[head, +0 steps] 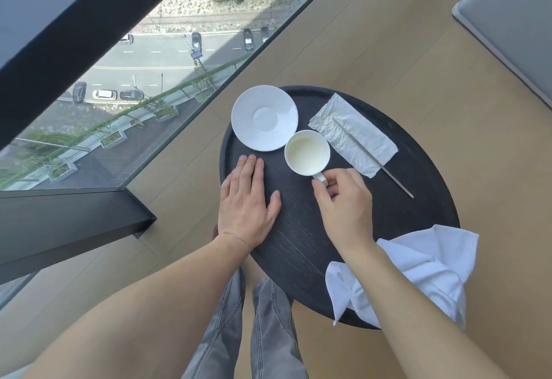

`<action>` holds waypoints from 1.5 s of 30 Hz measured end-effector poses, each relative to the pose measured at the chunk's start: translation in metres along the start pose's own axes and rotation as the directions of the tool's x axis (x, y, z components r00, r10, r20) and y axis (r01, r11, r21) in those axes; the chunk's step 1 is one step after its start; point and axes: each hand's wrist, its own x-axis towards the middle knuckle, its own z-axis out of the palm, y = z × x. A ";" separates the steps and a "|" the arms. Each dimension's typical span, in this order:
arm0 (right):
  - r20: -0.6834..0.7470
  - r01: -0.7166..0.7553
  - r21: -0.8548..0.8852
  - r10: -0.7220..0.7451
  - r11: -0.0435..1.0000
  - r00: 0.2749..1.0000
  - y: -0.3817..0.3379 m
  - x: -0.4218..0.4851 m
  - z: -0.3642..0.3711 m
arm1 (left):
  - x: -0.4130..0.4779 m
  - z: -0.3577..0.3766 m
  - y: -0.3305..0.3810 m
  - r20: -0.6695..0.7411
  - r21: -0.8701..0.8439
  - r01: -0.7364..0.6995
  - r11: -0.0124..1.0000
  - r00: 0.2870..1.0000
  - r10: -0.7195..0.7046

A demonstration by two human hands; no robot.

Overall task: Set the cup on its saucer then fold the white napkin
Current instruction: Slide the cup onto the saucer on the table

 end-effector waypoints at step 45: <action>-0.003 0.090 0.016 -0.090 0.996 0.996 -0.059 0.066 0.048 | 0.000 0.010 -0.008 -0.120 -0.044 -0.055 0.998 0.992 0.049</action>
